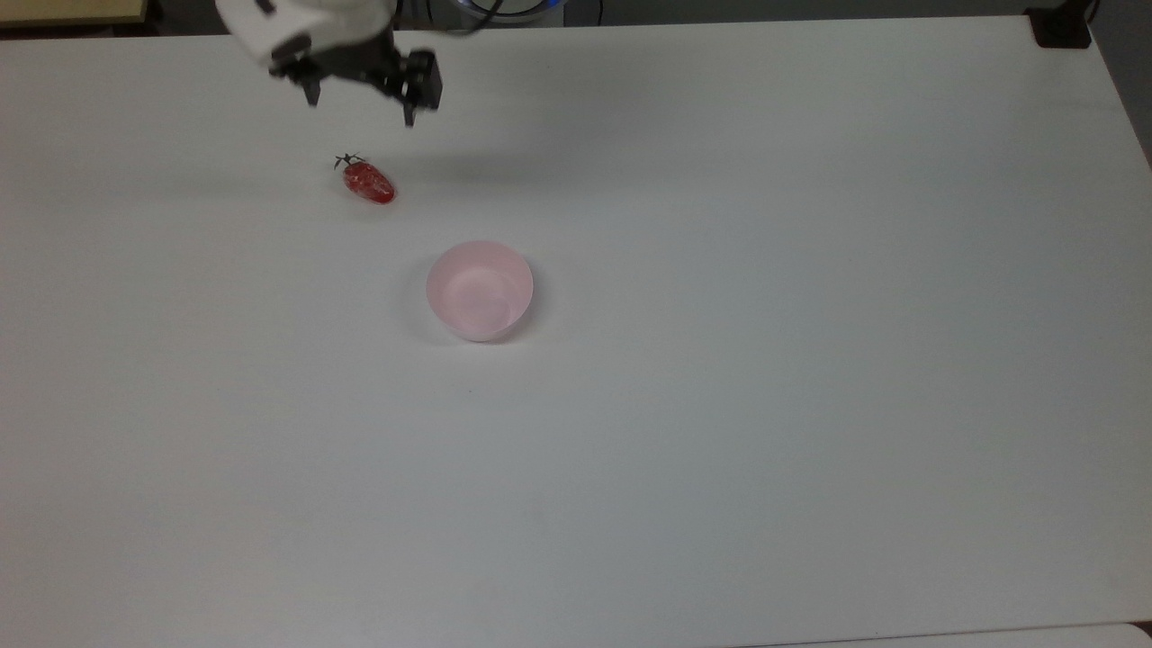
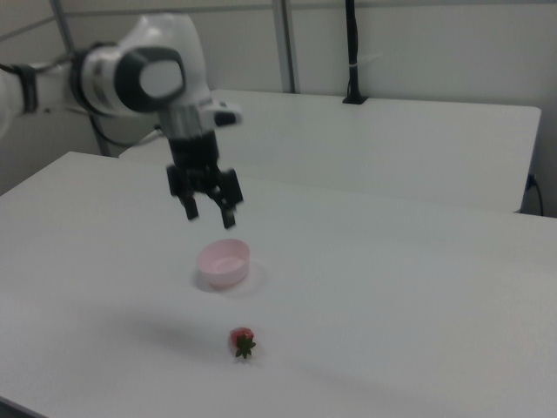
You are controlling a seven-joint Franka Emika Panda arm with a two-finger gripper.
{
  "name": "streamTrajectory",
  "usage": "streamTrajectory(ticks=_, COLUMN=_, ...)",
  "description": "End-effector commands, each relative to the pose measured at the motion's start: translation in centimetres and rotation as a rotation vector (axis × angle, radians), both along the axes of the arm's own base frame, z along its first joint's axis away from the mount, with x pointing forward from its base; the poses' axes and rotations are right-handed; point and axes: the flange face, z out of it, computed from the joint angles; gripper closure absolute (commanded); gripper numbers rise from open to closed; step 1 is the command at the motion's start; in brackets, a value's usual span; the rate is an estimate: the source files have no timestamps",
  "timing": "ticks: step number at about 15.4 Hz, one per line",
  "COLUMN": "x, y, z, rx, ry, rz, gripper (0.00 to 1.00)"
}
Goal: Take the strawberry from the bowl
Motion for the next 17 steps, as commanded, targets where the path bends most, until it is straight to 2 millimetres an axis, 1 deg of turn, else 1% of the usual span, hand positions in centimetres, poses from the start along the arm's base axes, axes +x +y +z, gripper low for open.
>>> streamTrajectory(ticks=1, x=-2.9, y=3.1, z=6.7, rx=0.058, ry=-0.091, rz=-0.013, gripper=0.0)
streamTrajectory(ticks=2, x=-3.4, y=3.9, z=7.6, rx=0.065, ry=-0.106, rz=-0.017, gripper=0.0)
streamTrajectory(ticks=3, x=-3.5, y=5.0, z=7.9, rx=0.066, ry=-0.115, rz=-0.016, gripper=0.0)
streamTrajectory(ticks=4, x=-3.4, y=5.9, z=7.9, rx=0.068, ry=-0.123, rz=-0.006, gripper=0.0)
streamTrajectory(ticks=6, x=-2.6, y=6.6, z=7.8, rx=0.073, ry=-0.159, rz=0.037, gripper=0.0)
streamTrajectory(ticks=7, x=-1.9, y=6.7, z=7.6, rx=0.072, ry=-0.184, rz=0.068, gripper=0.0)
streamTrajectory(ticks=9, x=-1.1, y=6.5, z=6.7, rx=0.072, ry=-0.172, rz=0.141, gripper=0.0)
streamTrajectory(ticks=10, x=-0.3, y=6.2, z=7.4, rx=0.071, ry=-0.186, rz=0.181, gripper=0.0)
streamTrajectory(ticks=11, x=0.1, y=5.9, z=7.7, rx=0.07, ry=-0.187, rz=0.181, gripper=0.0)
streamTrajectory(ticks=14, x=0.1, y=5.9, z=7.9, rx=0.069, ry=-0.195, rz=0.137, gripper=0.0)
streamTrajectory(ticks=17, x=0.0, y=5.9, z=8.0, rx=0.069, ry=-0.192, rz=0.133, gripper=0.0)
